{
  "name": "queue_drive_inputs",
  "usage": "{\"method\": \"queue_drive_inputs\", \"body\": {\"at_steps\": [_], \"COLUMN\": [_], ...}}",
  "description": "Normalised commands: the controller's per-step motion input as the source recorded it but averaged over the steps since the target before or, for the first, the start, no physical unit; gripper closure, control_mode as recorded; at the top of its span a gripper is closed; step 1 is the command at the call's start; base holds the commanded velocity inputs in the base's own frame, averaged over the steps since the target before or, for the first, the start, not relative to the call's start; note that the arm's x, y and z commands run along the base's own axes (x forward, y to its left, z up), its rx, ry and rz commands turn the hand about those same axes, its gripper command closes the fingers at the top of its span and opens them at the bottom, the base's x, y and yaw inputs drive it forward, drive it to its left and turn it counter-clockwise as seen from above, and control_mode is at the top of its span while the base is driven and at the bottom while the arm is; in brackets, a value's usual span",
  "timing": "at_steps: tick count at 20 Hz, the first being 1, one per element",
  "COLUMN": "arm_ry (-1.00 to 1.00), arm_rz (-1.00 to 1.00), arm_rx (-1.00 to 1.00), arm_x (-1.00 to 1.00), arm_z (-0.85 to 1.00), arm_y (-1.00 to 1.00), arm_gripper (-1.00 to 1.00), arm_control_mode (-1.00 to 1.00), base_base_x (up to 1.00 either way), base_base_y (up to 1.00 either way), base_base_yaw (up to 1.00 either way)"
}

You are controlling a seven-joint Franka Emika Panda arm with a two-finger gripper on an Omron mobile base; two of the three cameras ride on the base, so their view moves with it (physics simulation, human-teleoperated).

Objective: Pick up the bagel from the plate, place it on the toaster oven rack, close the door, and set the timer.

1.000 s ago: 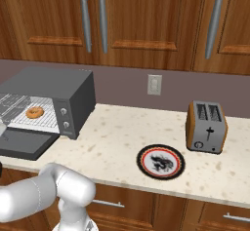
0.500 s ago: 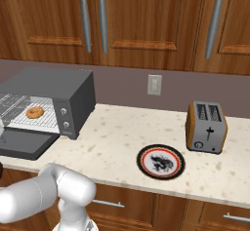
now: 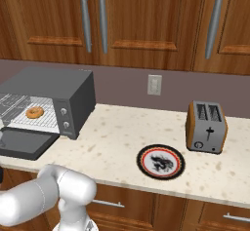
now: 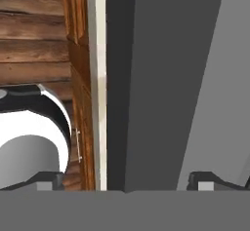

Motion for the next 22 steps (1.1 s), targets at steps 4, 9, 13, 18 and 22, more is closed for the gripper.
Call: {"method": "queue_drive_inputs", "body": {"at_steps": [4,9,13,18,22], "arm_ry": [0.0,0.0,-0.09,-0.23,-0.32], "arm_rz": [0.05,0.04,0.06,0.07,0.07], "arm_rx": [0.0,0.0,-0.02,-0.04,-0.03], "arm_x": [0.31,0.45,0.38,0.17,0.16], "arm_z": [0.0,0.0,0.0,0.28,0.53], "arm_y": [0.0,0.0,0.0,0.01,0.04], "arm_gripper": [-1.0,-1.0,-1.0,-1.0,-1.0], "arm_control_mode": [-1.0,-1.0,-1.0,-1.0,-1.0], "base_base_x": [0.0,0.0,0.0,0.0,0.0], "base_base_y": [0.0,0.0,0.0,0.0,0.0], "base_base_yaw": [0.0,0.0,0.0,0.0,0.0]}}
